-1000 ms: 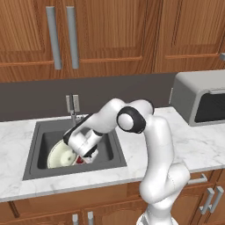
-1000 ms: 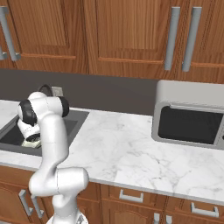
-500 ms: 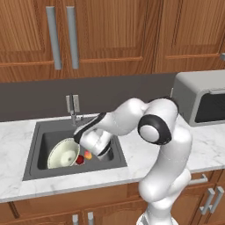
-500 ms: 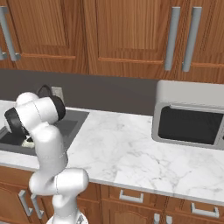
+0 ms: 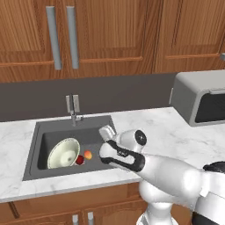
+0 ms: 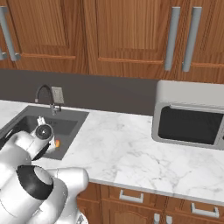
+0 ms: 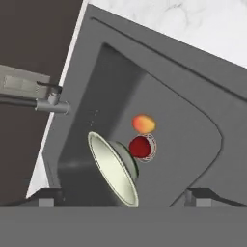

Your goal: Dump the mango and tomato from the bowl so the bowl can be washed. Place the bowl in the sink after clearing the leftovers.

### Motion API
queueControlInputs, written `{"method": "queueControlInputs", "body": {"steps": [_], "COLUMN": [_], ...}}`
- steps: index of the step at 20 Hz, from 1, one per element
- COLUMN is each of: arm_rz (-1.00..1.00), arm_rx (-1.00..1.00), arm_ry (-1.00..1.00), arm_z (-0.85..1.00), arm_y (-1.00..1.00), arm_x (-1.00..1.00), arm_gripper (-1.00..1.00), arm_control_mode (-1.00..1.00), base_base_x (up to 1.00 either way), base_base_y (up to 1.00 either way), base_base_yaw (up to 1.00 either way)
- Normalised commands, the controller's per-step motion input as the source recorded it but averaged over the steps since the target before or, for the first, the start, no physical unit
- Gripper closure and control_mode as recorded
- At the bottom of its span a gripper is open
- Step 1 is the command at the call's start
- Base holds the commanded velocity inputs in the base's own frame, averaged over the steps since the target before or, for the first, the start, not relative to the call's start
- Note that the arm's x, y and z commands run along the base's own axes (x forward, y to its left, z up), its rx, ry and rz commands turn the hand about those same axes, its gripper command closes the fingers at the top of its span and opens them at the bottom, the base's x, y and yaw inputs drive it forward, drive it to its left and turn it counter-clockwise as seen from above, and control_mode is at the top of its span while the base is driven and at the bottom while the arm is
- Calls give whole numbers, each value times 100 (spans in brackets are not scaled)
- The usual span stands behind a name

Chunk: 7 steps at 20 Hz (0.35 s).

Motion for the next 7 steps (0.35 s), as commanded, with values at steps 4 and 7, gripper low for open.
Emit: {"method": "queueControlInputs", "body": {"steps": [4,7], "arm_rz": [-3,0], "arm_rx": [0,0], "arm_ry": [-17,-20], "arm_z": [100,100], "arm_y": [-23,-4], "arm_x": [-69,-52], "arm_gripper": [-100,-100], "arm_control_mode": [-100,-100], "base_base_x": [0,0], "base_base_y": [0,0], "base_base_yaw": [0,0]}}
